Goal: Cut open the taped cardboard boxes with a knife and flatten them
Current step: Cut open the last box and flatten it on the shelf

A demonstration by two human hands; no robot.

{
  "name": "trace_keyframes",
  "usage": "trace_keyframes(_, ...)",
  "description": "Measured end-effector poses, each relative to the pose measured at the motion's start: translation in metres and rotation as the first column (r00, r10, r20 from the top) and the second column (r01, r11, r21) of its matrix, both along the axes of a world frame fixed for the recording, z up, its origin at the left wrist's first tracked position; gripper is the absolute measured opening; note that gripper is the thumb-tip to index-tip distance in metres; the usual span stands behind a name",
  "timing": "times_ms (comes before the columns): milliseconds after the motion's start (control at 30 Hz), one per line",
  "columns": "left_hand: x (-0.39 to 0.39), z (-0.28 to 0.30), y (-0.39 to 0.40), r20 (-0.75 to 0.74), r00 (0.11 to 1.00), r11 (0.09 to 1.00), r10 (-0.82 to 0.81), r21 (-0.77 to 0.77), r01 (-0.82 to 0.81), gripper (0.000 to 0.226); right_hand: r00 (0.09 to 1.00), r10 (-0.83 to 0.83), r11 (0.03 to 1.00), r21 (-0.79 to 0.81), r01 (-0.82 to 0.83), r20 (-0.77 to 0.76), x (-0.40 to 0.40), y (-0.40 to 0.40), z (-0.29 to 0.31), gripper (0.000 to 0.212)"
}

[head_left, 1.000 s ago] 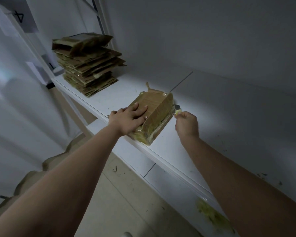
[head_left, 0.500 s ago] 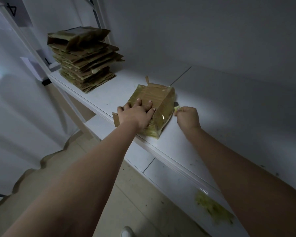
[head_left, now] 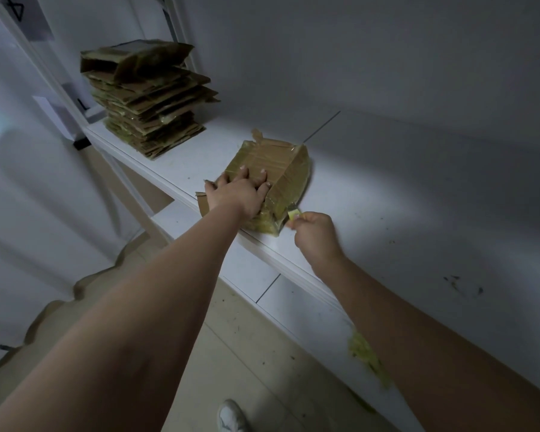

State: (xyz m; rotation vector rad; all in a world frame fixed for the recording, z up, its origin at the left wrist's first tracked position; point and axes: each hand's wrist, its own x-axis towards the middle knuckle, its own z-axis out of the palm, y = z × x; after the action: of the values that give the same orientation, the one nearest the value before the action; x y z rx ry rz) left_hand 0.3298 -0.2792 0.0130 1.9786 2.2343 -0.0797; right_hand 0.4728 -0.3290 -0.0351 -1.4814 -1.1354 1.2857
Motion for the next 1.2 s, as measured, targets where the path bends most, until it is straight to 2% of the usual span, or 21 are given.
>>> trace_keyframes(133,0.003,-0.001,-0.003,-0.014,1.0,1.0,0.006,-0.004,-0.006,0.048,1.0,0.025,1.0,-0.013,-0.025,-0.017,0.002,-0.009,0.003,0.022)
trace_keyframes(333,0.01,0.002,-0.007,-0.015,0.999,0.999,0.032,-0.03,-0.033,0.05,0.996,0.089,0.996,-0.016,-0.089,0.004,0.006,-0.019,-0.001,0.034)
trace_keyframes(500,0.014,0.007,-0.019,0.121,0.993,1.0,-0.005,0.021,0.003,0.062,0.991,0.008,1.0,0.029,-0.012,0.133,0.008,0.006,0.002,0.03)
trace_keyframes(567,0.013,0.005,-0.026,0.135,0.99,0.999,-0.052,0.015,0.05,0.065,0.992,-0.02,0.999,0.028,0.016,0.124,0.011,0.016,0.003,0.029)
trace_keyframes(700,0.016,0.0,-0.031,0.028,0.997,0.997,-0.076,-0.012,0.076,0.062,0.984,-0.004,0.999,0.053,-0.006,0.179,0.01,0.012,-0.001,0.029)
trace_keyframes(767,0.018,-0.002,-0.027,-0.009,0.997,0.997,-0.074,-0.023,0.073,0.059,0.986,0.003,0.998,0.057,-0.012,0.169,0.012,0.005,-0.005,0.032)
trace_keyframes(900,0.019,-0.004,-0.021,-0.037,0.996,0.996,-0.078,-0.038,0.077,0.056,0.989,0.053,0.995,0.073,-0.063,0.139,0.02,-0.008,-0.006,0.024)
trace_keyframes(1000,0.017,-0.005,-0.021,-0.011,0.996,0.995,-0.092,-0.034,0.092,0.057,0.955,0.078,0.982,0.142,-0.123,0.286,0.032,-0.012,-0.009,0.023)
trace_keyframes(1100,0.013,-0.006,-0.022,0.08,0.992,0.994,-0.103,-0.026,0.105,0.055,0.816,0.011,0.936,0.28,-0.212,0.578,0.052,-0.016,-0.014,0.025)
trace_keyframes(1200,0.013,-0.005,-0.022,0.126,0.987,0.994,-0.098,-0.039,0.103,0.054,0.727,-0.091,0.883,0.393,-0.257,0.681,0.062,-0.016,-0.017,0.037)
